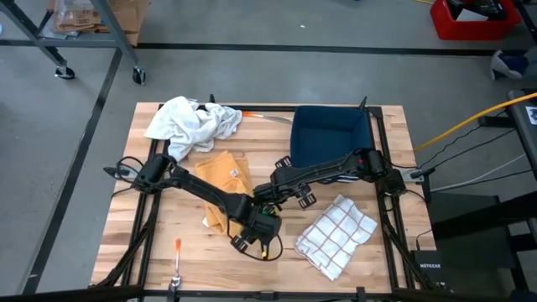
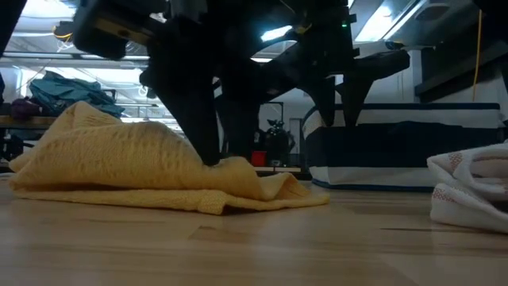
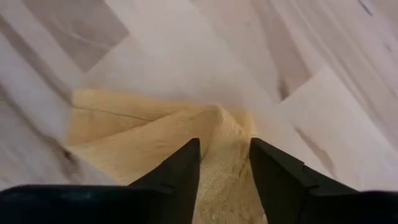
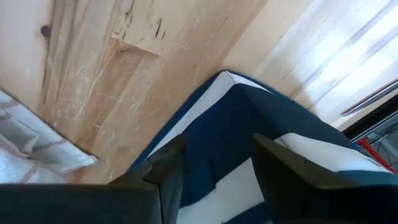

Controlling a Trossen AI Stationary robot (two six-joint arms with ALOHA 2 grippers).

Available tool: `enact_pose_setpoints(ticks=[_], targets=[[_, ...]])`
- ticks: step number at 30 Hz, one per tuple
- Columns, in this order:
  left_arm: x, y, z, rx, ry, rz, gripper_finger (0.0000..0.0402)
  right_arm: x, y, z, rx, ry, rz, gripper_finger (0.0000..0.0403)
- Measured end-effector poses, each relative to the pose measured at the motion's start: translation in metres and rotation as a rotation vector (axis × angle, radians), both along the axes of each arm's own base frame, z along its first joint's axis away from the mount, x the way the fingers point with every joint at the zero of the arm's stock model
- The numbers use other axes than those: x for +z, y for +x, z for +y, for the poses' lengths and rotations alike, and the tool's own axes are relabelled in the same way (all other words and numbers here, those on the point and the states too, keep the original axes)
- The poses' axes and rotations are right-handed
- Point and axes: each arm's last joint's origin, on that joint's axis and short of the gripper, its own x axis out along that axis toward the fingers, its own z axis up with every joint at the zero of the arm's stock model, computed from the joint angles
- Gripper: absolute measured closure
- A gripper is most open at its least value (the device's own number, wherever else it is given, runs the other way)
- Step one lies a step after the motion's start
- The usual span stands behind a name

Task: Fold towel
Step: Fold the yellow towel

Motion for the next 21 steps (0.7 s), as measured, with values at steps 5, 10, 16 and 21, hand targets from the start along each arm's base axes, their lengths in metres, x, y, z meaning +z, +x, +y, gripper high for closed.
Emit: enact_pose_setpoints(ticks=[5,10,16,21], targets=[[-0.001,-0.004,-0.005,-0.015,0.004,0.019,0.031,0.0,0.0,0.0,0.0,0.0,0.0,0.0221],[0.0,-0.005,-0.007,0.033,0.01,0.019,0.0366,0.0,0.0,0.0,0.0,0.0,-0.001,0.0221],[0.016,-0.014,-0.006,0.132,0.101,0.015,0.0393,0.0,0.0,0.0,0.0,0.0,-0.004,0.0221],[0.026,-0.022,-0.002,0.187,0.121,0.035,0.0397,0.001,0.004,0.001,-0.008,0.025,-0.063,0.0221]])
